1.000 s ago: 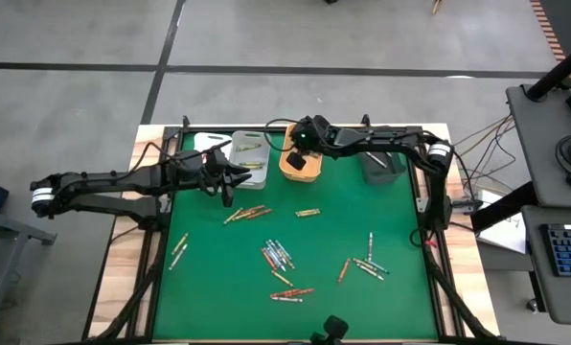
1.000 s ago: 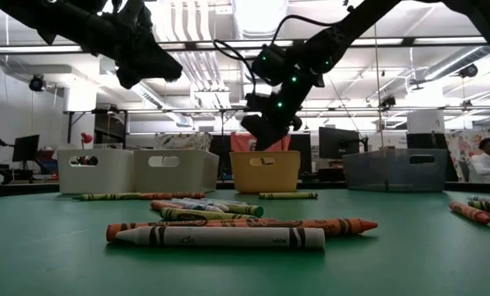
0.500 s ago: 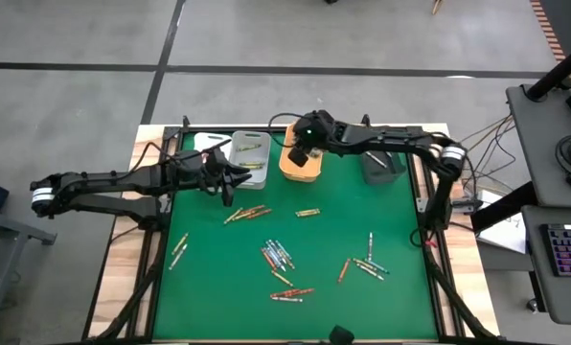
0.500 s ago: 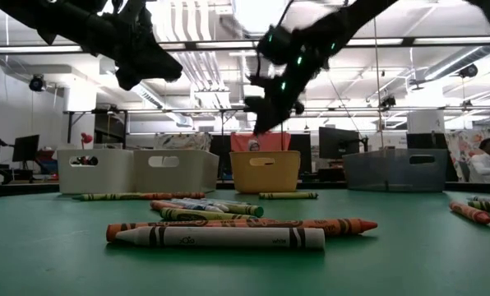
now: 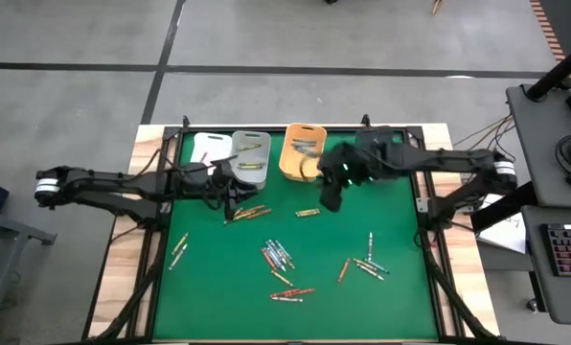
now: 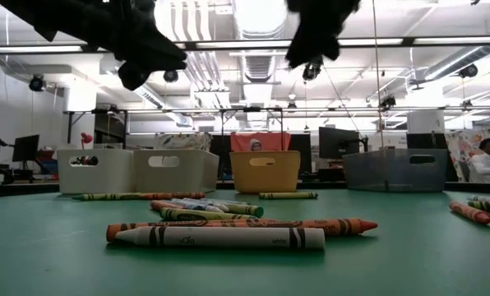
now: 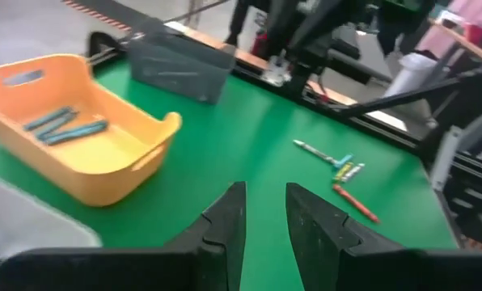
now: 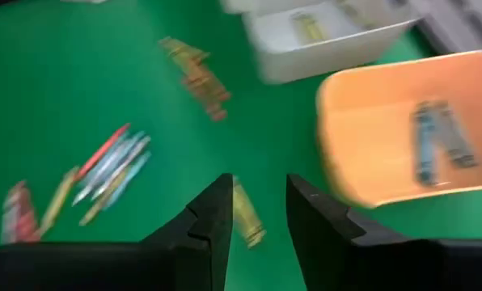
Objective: Sort crayons
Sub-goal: Put the green crayon into the gray bin, then put the white crayon into the black bin
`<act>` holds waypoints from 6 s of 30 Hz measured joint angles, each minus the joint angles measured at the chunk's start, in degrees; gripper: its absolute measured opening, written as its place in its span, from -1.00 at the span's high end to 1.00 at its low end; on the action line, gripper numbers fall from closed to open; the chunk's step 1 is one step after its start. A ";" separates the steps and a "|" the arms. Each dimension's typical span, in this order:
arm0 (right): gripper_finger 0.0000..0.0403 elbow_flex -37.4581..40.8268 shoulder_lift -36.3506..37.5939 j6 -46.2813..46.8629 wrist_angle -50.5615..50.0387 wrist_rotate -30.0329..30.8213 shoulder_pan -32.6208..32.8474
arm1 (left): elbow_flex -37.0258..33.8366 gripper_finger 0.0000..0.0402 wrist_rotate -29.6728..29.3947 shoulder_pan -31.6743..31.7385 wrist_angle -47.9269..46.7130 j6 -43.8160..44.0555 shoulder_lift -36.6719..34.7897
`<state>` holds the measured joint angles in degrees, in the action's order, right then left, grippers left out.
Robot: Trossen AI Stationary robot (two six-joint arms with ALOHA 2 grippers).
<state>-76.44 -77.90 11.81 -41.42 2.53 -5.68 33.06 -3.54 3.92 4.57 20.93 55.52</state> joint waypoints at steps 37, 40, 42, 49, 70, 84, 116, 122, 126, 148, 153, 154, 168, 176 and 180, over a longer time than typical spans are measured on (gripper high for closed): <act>0.65 15.02 3.55 -2.71 14.37 0.56 13.65 | 7.51 0.64 2.72 -20.13 -72.02 54.76 19.28; 0.65 15.02 3.55 -2.79 15.26 0.57 13.65 | 7.31 0.64 1.74 -20.12 -71.72 55.24 19.30; 0.64 15.02 3.55 -2.89 15.74 0.57 13.65 | 7.28 0.64 1.45 -20.12 -71.77 55.80 19.37; 0.61 15.02 3.55 -2.91 16.85 0.56 13.65 | 6.86 0.64 1.42 -20.12 -70.75 60.54 19.39; 0.63 15.02 3.55 -2.87 16.87 0.56 13.65 | 5.40 0.64 9.10 -20.10 -69.12 62.94 28.38; 0.62 15.02 3.55 -2.84 17.38 0.54 13.67 | 3.69 0.67 8.76 -20.04 -65.75 60.61 33.61; 0.63 15.12 3.55 -1.17 18.16 0.54 13.69 | 36.15 1.00 -24.62 -16.82 -87.25 38.10 30.67; 0.65 15.12 3.55 0.22 18.16 0.52 13.74 | 45.95 1.00 -36.82 -11.60 -84.85 19.59 30.65; 0.66 15.12 3.55 1.07 18.16 0.51 13.98 | 50.16 1.00 -42.62 -6.28 -80.36 7.16 30.61; 0.66 15.15 3.55 2.60 18.20 2.93 13.96 | 41.11 1.00 4.55 32.71 -43.15 -59.90 39.45; 0.65 15.17 3.55 2.82 18.20 4.14 13.93 | 41.61 1.00 4.23 34.20 -43.44 -59.47 45.25; 0.64 15.17 3.55 3.20 18.20 4.14 13.93 | 41.81 1.00 4.10 34.23 -44.04 -59.49 46.20; 0.66 15.19 3.55 4.22 18.20 5.15 13.93 | 42.25 0.94 0.27 34.28 -44.58 -60.31 51.13; 0.63 15.19 3.55 5.20 18.21 5.14 13.93 | 42.27 0.74 -2.05 34.28 -44.58 -58.76 51.13; 0.65 15.19 3.55 6.21 18.20 5.11 13.93 | 42.26 0.71 -1.95 34.17 -44.81 -56.88 50.45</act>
<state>-61.25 -74.35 18.02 -23.22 7.64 8.25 75.32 -5.49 38.08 -40.24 -35.95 105.97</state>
